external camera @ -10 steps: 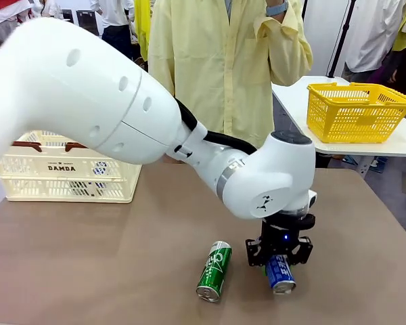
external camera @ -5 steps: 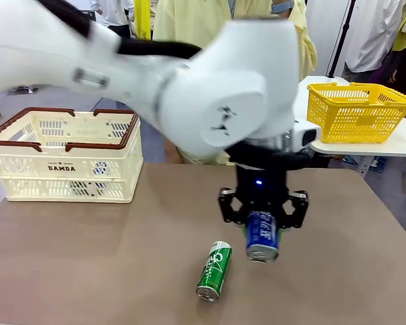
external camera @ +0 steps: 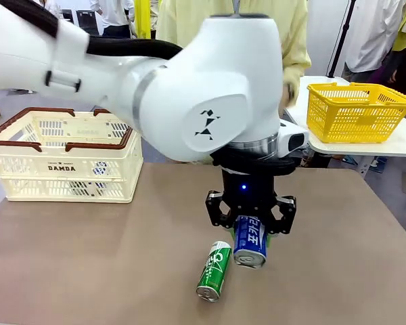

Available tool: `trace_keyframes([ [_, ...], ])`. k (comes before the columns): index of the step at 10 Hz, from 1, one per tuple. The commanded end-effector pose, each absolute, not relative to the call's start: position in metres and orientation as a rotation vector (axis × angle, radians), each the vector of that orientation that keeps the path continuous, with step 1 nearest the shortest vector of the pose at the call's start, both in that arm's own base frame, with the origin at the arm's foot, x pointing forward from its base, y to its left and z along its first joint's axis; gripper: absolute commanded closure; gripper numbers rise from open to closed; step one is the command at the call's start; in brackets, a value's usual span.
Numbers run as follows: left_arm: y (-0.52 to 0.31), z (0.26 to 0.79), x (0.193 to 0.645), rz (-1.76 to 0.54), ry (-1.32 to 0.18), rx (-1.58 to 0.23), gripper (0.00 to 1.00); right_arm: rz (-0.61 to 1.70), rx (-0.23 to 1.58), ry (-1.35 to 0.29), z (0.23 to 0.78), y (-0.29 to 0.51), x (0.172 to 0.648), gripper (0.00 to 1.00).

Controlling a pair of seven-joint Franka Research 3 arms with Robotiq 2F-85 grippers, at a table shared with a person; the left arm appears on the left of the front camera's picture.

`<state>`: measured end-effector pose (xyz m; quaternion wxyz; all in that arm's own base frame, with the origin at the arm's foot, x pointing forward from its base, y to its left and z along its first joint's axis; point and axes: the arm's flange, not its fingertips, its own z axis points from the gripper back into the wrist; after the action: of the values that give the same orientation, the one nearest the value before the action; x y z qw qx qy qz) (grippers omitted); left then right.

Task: Place the drinks into the Shopping basket.
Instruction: Pick up one drink and place it into the Shopping basket.

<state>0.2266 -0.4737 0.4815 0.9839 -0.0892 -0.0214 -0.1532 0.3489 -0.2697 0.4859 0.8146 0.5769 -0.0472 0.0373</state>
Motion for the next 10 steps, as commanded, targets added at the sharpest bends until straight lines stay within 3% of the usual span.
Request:
trace_keyframes([
  [1, -0.466, 0.487, 0.222, -0.306, -0.062, -0.176, 1.0, 0.078, 1.219, -0.084, 0.488, -0.269, 0.347, 0.0],
  [5, -0.354, 0.557, 0.326, -0.339, -0.18, -0.293, 1.0, 0.078, 1.219, -0.084, 0.488, -0.269, 0.347, 0.0],
  [7, -0.275, 0.588, 0.378, -0.253, -0.266, -0.235, 1.0, 0.078, 1.219, -0.084, 0.488, -0.269, 0.347, 0.0],
  [10, -0.161, 0.589, 0.433, 0.043, -0.341, -0.116, 1.0, 0.078, 1.219, -0.084, 0.488, -0.269, 0.347, 0.0],
])
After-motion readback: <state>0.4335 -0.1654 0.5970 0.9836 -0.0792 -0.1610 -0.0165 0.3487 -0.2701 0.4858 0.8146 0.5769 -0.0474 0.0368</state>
